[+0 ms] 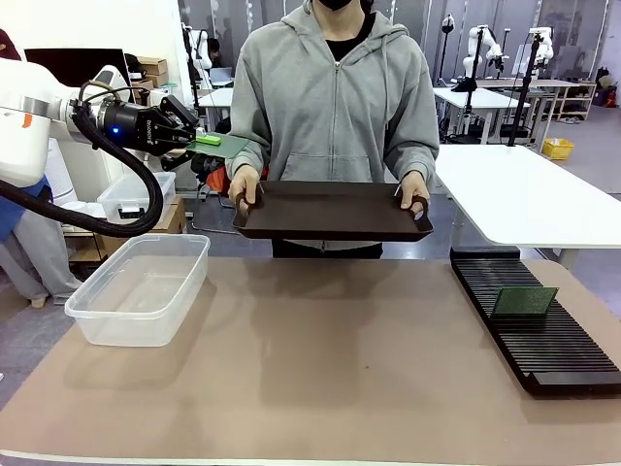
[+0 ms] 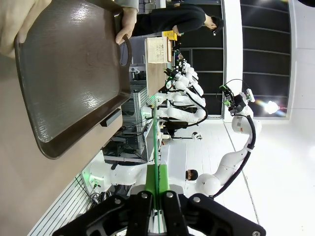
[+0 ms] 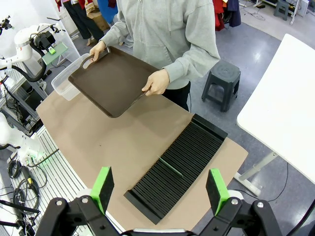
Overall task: Sort PCBs into racks and boxes based on the side picked up.
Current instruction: If the short side of the Blank PCB is picked up, insert it into the PCB Rack ; if the long side is picked up, place it in the Organizing box.
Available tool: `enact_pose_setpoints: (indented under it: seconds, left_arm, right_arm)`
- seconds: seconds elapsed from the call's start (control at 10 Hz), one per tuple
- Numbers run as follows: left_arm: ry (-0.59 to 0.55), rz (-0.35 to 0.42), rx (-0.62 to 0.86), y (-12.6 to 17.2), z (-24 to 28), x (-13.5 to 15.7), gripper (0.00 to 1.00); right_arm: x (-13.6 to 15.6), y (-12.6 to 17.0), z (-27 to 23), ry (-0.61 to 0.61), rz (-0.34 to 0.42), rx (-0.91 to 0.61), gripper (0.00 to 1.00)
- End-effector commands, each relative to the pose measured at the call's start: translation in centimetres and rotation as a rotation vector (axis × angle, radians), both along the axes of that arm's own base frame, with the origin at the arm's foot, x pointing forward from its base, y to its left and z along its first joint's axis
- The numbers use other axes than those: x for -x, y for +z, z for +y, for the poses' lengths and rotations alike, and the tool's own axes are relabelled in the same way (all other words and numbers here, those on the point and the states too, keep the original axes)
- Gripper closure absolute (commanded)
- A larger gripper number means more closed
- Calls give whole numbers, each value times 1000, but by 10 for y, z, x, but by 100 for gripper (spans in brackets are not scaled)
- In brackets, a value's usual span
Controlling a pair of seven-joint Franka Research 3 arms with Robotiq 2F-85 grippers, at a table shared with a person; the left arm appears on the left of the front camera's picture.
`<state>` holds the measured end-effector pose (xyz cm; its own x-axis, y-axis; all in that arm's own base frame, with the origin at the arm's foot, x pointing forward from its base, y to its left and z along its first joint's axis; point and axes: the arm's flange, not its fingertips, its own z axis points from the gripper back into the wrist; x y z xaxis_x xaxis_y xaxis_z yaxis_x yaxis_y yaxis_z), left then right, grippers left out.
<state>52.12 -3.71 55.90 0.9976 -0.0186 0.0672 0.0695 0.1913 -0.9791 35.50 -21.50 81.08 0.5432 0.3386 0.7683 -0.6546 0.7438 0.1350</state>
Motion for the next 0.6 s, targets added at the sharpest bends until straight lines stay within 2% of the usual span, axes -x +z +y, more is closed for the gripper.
enact_pose_setpoints:
  seconds: [0.0, 0.3, 0.5]
  left_arm:
    - [-1, 0, 1, 0, 0, 0, 100]
    - [0, 0, 0, 0, 0, 0, 97]
    - [-45, -60, -162, 6, 16, 1, 97]
  right_arm:
    - [1, 0, 1, 8, 1, -12, 0]
    - [1, 0, 1, 8, 1, -12, 0]
    - [1, 0, 1, 8, 1, -12, 0]
